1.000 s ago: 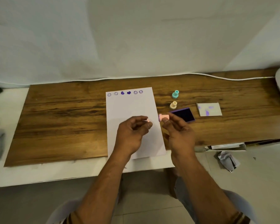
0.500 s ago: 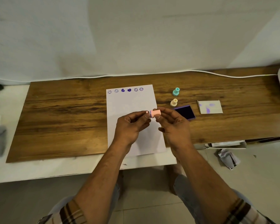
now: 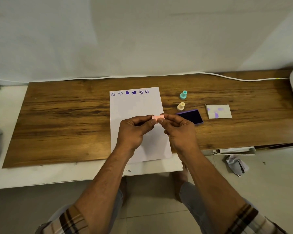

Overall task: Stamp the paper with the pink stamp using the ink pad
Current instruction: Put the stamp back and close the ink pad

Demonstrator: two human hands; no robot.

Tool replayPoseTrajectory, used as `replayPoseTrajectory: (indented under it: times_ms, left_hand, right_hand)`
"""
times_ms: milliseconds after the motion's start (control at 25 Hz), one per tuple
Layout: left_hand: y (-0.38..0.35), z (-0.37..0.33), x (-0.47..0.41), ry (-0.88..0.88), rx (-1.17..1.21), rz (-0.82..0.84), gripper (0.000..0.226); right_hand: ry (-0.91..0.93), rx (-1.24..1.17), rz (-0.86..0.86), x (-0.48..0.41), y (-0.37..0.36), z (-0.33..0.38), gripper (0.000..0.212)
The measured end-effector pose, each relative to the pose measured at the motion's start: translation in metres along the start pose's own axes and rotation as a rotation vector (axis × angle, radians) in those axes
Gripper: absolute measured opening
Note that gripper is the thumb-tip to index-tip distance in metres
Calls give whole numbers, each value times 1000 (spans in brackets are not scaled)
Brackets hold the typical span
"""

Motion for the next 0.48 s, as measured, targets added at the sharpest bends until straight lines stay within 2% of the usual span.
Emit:
replayPoseTrajectory:
  times_ms: [160,240,360,480]
  left_hand:
    - [-3,-4,-2,-35,-109,-41,43]
    - [-4,-5,-5,-49,-169,-52,53]
    - [-8,2,-7,-44,-284,-20,53]
    - [-12,14,-5,-71,-441,36,52]
  right_hand:
    - [-20,-8,-33,0,-5,3,14]
    - [85,17,-119,-5,0,16,17]
    - [322,155,-322,-24,29,34,20]
    - [381,378,-429,-51,62,31,25]
Point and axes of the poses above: each hand's wrist, its own x-axis away from the middle knuckle, its own y-axis out of the back of the hand, z = x × y, the point moved 2 cm from there along -x, towards the middle knuckle, and after that the axes turned 11 degrees about -x, right-handed, at the moved point
